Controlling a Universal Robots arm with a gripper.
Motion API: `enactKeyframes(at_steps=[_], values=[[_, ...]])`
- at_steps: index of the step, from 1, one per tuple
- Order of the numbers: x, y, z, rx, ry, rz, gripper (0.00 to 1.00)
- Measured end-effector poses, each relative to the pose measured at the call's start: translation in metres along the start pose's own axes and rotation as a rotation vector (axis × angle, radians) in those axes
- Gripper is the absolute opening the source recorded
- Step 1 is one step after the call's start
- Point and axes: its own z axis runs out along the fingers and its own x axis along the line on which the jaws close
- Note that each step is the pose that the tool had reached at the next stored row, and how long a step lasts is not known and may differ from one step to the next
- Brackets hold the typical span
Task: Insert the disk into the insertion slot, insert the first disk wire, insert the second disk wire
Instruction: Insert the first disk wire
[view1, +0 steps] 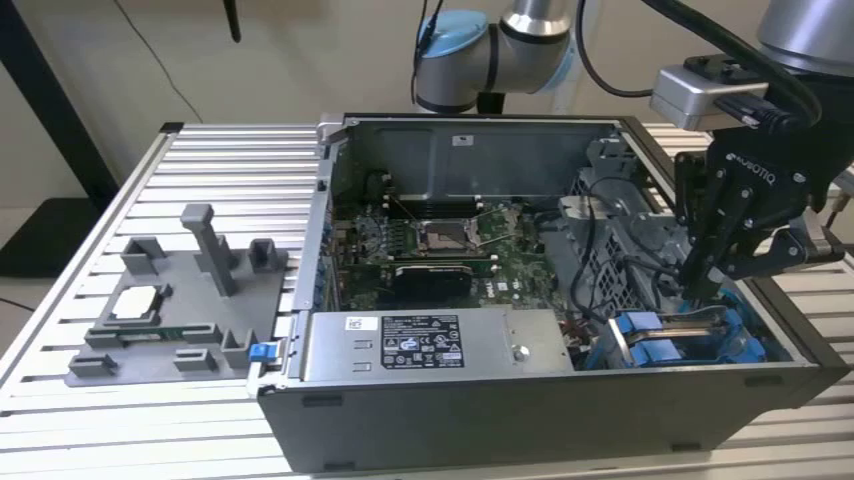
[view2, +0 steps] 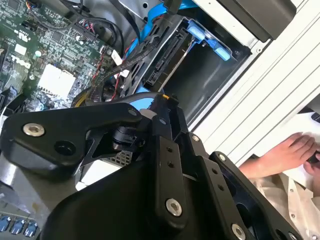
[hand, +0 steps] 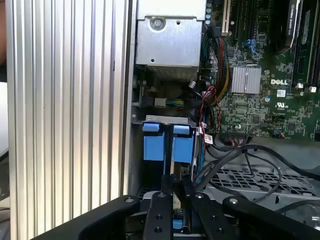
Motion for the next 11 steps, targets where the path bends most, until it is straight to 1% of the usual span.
enactKeyframes(at_steps=[2,5,11], values=[[-0.0001,0.0000,0.0001,-0.0001,0.0025,0.000,0.00],[0.0003,-0.0002,0.0002,-0.0004,0.0113,0.000,0.00],[0.0026,-0.0018,0.0006,-0.0015,0.0383,0.002,0.00]])
